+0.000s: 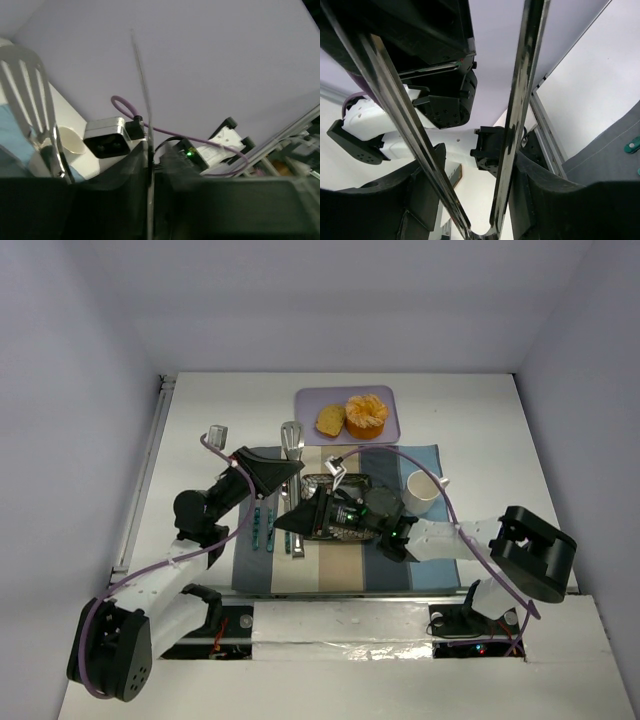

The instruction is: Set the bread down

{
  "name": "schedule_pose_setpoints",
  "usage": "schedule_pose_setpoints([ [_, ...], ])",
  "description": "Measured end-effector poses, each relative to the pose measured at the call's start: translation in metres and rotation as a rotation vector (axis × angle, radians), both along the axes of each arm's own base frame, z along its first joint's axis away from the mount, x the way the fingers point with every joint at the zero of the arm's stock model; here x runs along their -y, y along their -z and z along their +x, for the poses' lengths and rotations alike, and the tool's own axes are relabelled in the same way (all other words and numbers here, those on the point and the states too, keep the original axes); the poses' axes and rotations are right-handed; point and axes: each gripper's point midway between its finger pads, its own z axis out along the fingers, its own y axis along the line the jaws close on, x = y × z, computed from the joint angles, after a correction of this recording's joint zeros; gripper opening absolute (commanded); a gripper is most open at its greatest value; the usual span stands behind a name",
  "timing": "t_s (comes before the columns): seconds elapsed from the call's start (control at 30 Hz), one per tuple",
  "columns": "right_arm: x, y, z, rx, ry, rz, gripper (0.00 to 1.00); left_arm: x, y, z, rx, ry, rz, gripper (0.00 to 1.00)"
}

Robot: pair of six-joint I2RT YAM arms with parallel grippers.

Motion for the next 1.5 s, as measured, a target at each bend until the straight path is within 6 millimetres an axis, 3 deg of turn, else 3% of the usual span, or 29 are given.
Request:
schedule_pose_setpoints([
  [0.13, 0.002, 0.002, 0.002, -0.013, 0.017, -0.011, 0.53, 0.0, -0.002, -0.003, 0.026, 0.003, 0.004, 0.63],
  [0.23, 0.007, 0.001, 0.002, -0.019, 0.034, -0.03, 0.53, 0.0, -0.005, -0.007, 0.054, 0.006, 0.011, 0.71],
  [0.57, 0.027, -0.013, 0.005, -0.008, 0.111, -0.082, 0.49, -0.002, -0.024, -0.017, 0.18, -0.022, 0.068, 0.86],
  [0.8, 0.045, -0.022, 0.02, -0.004, 0.211, -0.175, 0.47, 0.0, -0.004, -0.01, 0.147, -0.048, 0.18, 0.9],
  [0.93, 0.061, -0.025, 0.042, -0.013, 0.28, -0.223, 0.47, 0.0, 0.012, -0.005, 0.115, -0.067, 0.262, 0.91],
  [1.13, 0.089, 0.012, 0.075, -0.088, 0.361, -0.36, 0.47, -0.005, 0.035, 0.003, 0.066, -0.117, 0.39, 0.9],
  [1.37, 0.112, 0.083, 0.112, -0.228, 0.353, -0.563, 0.47, -0.019, 0.055, 0.015, -0.003, -0.204, 0.563, 0.9],
  [1.5, 0.119, 0.114, 0.124, -0.299, 0.319, -0.651, 0.47, -0.031, 0.067, 0.015, -0.018, -0.258, 0.66, 0.9],
])
